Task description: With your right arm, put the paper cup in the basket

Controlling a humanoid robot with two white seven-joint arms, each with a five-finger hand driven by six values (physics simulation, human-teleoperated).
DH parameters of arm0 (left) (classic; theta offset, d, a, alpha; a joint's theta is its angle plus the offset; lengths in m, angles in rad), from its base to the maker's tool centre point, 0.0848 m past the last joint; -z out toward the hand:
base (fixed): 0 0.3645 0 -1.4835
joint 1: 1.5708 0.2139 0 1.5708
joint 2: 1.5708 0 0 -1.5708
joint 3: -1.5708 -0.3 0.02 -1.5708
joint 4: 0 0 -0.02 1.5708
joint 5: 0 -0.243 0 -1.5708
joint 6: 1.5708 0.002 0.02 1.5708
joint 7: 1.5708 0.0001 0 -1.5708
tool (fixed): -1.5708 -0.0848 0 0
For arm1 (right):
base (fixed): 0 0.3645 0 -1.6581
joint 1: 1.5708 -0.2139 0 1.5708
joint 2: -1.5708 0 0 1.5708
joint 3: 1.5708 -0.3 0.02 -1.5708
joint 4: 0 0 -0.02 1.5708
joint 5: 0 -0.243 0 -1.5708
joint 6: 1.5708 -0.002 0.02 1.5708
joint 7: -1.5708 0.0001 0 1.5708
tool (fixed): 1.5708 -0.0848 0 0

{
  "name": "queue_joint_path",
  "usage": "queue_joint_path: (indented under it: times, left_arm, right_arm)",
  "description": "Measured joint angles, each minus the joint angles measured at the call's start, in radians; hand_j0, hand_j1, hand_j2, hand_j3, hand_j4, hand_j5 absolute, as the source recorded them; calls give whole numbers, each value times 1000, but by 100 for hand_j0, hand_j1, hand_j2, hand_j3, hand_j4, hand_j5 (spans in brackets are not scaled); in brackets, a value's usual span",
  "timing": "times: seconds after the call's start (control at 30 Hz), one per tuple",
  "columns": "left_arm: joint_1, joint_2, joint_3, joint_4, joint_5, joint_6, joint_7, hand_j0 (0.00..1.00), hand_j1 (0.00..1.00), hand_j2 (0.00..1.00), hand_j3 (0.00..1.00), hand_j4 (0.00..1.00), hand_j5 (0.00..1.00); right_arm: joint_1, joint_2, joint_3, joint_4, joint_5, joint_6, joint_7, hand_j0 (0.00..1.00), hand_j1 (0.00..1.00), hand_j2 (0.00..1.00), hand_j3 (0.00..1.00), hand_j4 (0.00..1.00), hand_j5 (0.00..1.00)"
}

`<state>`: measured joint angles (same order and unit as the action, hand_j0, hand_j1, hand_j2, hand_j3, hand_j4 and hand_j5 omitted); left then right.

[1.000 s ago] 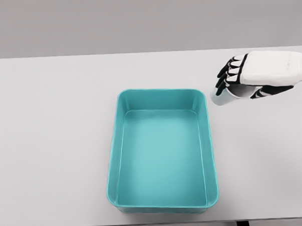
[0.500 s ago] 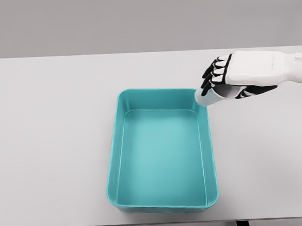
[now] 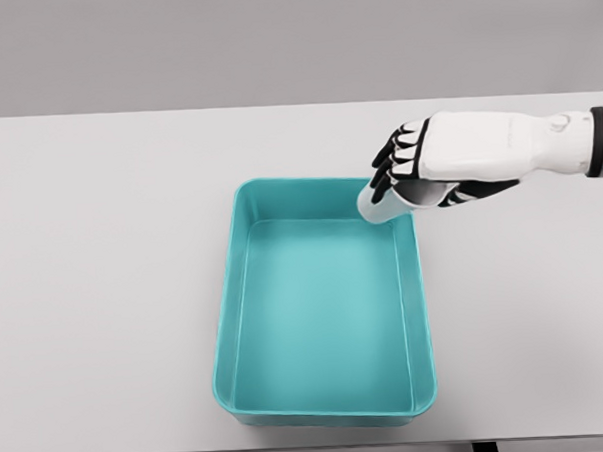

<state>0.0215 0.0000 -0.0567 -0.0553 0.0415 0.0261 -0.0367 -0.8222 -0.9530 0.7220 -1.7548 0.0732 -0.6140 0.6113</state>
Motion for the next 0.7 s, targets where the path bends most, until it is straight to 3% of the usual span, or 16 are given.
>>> queue_joint_path:
  times: [0.7]
  left_arm:
    - [0,0,0,0,0,0,0,100,100,100,100,100,100]
  right_arm:
    - [-2,55,57,0,3,0,0,71,71,71,71,71,71]
